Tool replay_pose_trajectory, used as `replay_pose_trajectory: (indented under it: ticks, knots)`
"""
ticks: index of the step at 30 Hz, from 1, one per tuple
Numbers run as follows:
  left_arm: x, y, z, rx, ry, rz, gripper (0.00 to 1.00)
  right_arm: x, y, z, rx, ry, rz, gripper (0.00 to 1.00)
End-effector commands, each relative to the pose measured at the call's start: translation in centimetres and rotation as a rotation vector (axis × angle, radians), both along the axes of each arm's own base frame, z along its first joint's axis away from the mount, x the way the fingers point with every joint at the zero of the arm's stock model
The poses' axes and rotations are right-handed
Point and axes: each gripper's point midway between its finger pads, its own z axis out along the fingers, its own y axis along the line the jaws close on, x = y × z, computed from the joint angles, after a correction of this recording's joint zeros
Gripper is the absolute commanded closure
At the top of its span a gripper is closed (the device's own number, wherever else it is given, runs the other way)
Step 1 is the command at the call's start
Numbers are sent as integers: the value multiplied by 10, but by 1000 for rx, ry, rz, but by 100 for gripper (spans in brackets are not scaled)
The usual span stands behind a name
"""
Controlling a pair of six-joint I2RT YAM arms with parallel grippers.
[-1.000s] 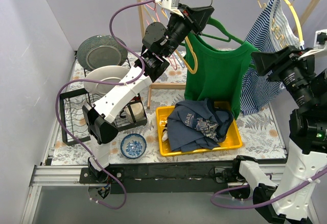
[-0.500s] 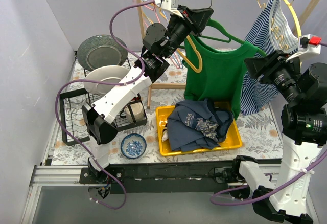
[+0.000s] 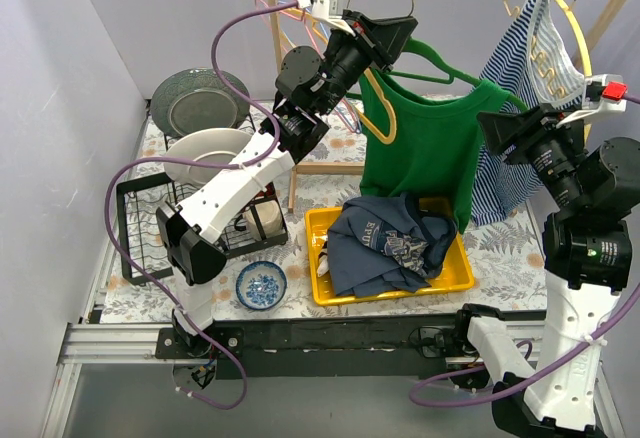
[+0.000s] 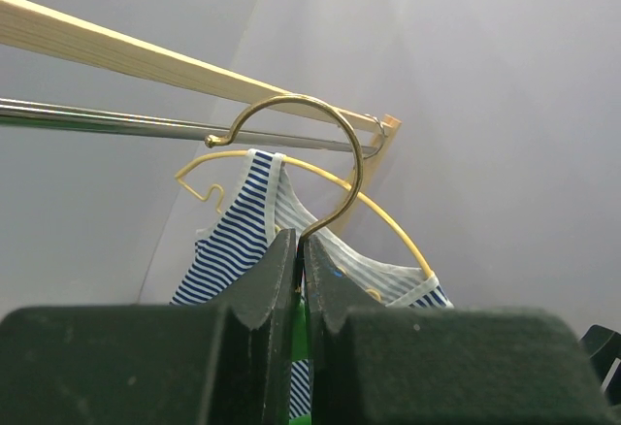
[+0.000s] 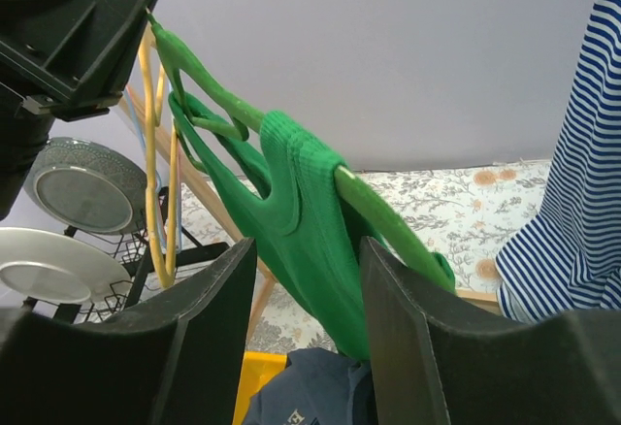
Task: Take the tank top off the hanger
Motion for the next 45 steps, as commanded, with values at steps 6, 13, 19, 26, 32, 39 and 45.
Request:
replay_pose_trajectory:
  ticks: [6,13,19,26,32,39,45]
  knots:
    - [-51,51,78,-180,-105,-31,100,6,5,25,4,-114,35,50]
    - [-58,48,77,-178,-114,-70,100,14,2,19,-9,-96,23,64]
    - [-53,48,72,-162,-119,-41,100,9,5,33,-14,-146,34,99]
    - [-18,51,63,-101,-94,132,100,0,-23,44,10,-219,-147,99]
    - [-6,66,60,-59,-90,260,100,-17,-38,55,28,-285,-242,99]
    - [0,74,55,-17,-89,322,100,-31,-45,72,61,-348,-292,99]
    - [3,84,56,-14,-80,349,100,-37,-57,65,92,-343,-362,99]
